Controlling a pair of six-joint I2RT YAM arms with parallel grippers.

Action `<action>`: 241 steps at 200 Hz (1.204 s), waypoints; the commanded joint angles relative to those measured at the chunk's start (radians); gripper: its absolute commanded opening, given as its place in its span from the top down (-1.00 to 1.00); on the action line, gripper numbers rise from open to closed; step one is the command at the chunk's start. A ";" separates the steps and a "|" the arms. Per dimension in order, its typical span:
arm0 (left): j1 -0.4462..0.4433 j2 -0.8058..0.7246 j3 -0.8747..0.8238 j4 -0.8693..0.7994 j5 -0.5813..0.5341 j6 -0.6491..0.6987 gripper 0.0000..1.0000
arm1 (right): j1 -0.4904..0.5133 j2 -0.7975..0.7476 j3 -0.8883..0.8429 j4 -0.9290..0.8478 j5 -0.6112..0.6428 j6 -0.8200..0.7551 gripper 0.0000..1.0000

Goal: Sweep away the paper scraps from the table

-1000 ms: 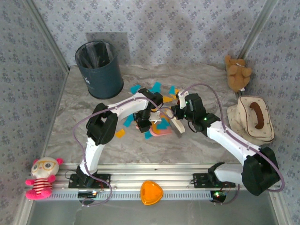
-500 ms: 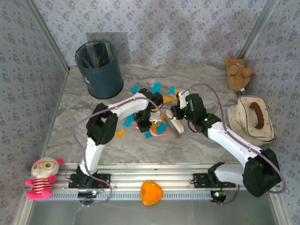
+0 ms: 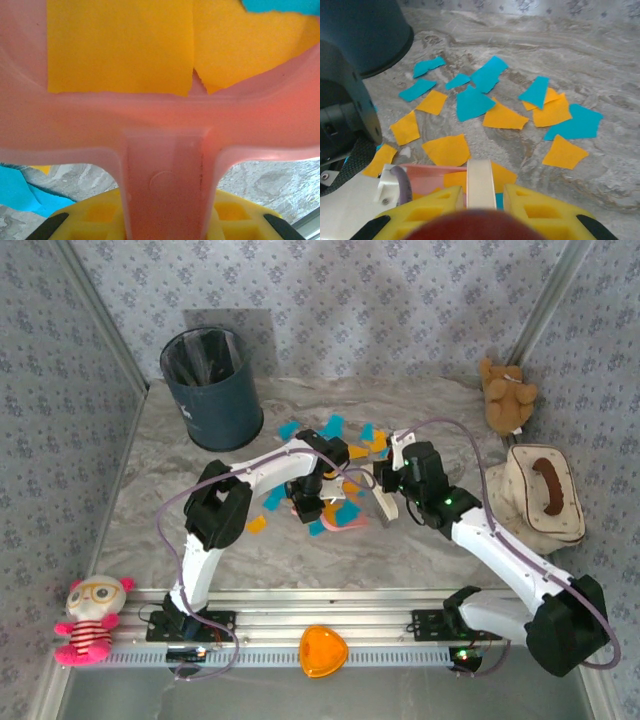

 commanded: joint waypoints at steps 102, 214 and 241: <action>0.013 -0.035 -0.005 -0.014 -0.002 -0.008 1.00 | -0.034 0.172 0.119 0.019 -0.022 0.012 1.00; 0.017 -0.030 0.004 -0.003 -0.005 -0.011 1.00 | -0.009 0.157 0.133 -0.021 -0.176 -0.016 1.00; 0.020 -0.036 0.001 -0.001 -0.009 -0.014 1.00 | -0.008 0.111 0.126 -0.021 -0.137 -0.013 1.00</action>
